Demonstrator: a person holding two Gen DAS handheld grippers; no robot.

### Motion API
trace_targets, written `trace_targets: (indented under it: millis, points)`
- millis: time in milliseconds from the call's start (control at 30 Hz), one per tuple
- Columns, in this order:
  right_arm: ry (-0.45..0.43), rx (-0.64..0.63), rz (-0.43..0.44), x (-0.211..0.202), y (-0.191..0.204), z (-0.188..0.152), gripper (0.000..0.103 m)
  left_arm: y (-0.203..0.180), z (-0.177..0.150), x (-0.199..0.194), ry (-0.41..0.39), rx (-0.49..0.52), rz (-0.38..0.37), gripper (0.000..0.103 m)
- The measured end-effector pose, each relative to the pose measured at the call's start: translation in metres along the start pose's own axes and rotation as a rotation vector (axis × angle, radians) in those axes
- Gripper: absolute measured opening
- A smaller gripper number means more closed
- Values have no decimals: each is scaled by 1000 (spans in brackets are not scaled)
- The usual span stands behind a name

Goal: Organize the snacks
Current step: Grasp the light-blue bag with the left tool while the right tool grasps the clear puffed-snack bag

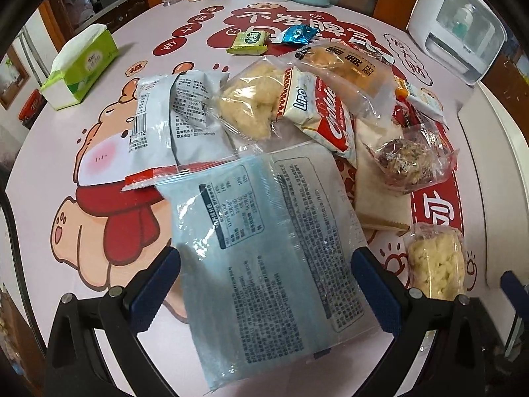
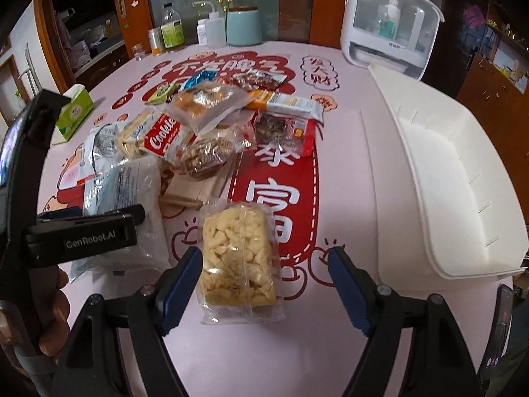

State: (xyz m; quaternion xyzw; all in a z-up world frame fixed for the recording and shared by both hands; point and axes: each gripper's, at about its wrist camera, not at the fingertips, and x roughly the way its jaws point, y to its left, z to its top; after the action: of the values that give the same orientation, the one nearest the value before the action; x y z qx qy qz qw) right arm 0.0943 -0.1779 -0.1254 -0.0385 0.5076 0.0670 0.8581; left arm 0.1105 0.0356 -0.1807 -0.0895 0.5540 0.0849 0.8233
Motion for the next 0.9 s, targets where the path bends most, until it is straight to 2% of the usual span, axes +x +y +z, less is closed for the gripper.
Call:
trace_targets:
  millis: [233,567,900]
  points:
    - [51,-13,47,16,5,-1,79,-7,6,6,19,-16,-8,103]
    - [102,2,98,35,3,-2,79,-16,15,15,78,11,36,103]
    - [136,3,136,50,3,-1,79,-4,19,18,132,18,76,103]
